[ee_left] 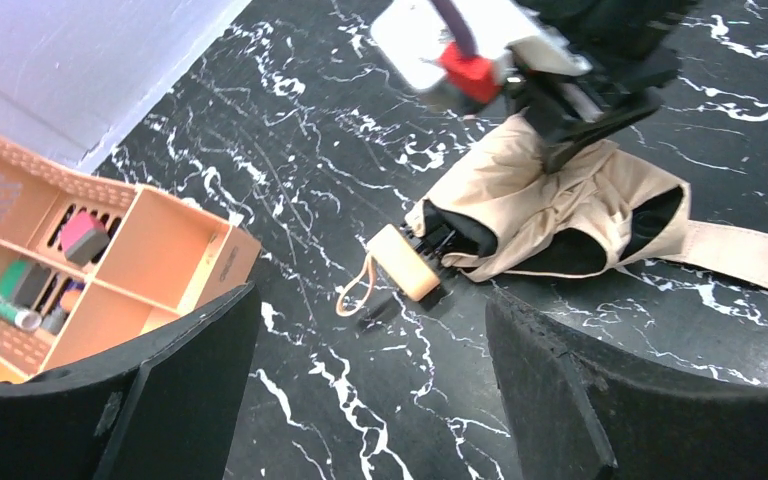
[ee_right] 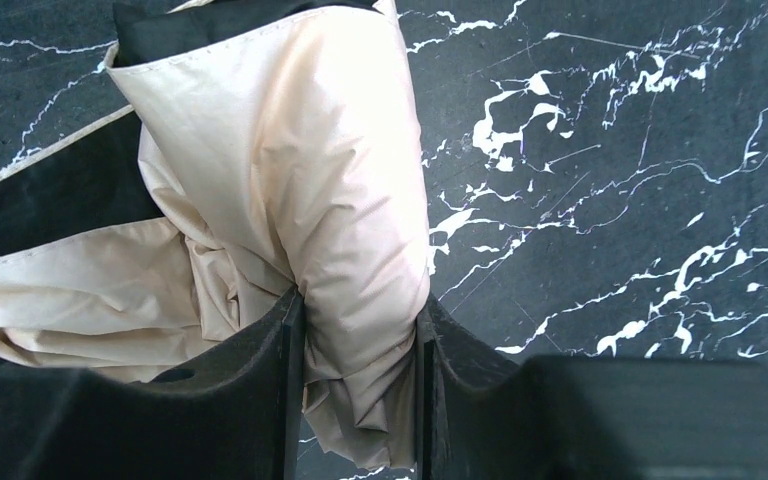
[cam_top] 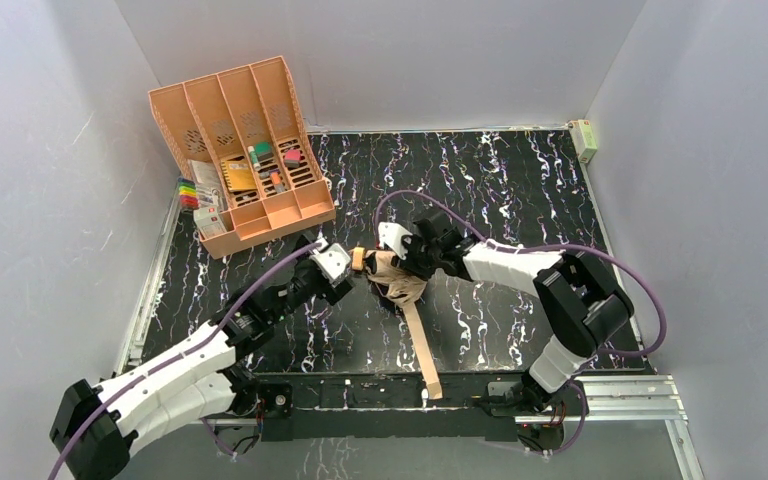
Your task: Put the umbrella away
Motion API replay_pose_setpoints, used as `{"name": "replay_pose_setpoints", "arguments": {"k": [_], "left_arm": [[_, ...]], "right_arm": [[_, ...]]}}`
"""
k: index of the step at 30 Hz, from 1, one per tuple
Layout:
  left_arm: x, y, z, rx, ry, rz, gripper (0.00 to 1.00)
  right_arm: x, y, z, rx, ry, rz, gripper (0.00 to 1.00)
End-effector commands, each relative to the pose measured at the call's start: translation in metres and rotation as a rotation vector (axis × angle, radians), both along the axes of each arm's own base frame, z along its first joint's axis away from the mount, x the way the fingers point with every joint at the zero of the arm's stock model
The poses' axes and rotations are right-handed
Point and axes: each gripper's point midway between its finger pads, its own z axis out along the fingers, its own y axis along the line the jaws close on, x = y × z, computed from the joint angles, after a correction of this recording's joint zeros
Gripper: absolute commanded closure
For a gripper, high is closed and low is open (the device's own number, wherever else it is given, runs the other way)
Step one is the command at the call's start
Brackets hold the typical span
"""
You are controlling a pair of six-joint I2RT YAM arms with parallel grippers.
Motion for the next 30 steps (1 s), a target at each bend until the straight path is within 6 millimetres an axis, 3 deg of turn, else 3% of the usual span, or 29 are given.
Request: {"name": "replay_pose_setpoints", "arguments": {"k": [1, 7, 12, 18, 23, 30], "left_arm": [[-0.001, 0.007, -0.002, -0.049, 0.071, 0.014, 0.19], [0.004, -0.006, -0.003, -0.08, 0.15, -0.058, 0.18], [-0.001, -0.032, -0.016, -0.097, 0.298, -0.241, 0.13], [0.007, -0.057, -0.024, -0.071, 0.367, -0.374, 0.1], [0.015, -0.072, -0.044, -0.016, 0.477, -0.457, 0.1], [0.021, -0.088, -0.074, 0.017, 0.593, -0.543, 0.1]], "right_arm": [[-0.023, -0.031, -0.037, -0.167, 0.001, 0.067, 1.0], [-0.036, -0.03, -0.027, -0.136, -0.144, 0.23, 1.0], [-0.036, -0.024, -0.021, -0.105, -0.276, 0.241, 1.0], [-0.047, -0.018, -0.022, -0.107, -0.475, 0.269, 1.0], [-0.055, -0.018, -0.022, -0.084, -0.573, 0.278, 1.0], [-0.06, -0.019, -0.029, -0.106, -0.569, 0.306, 1.0]]}}
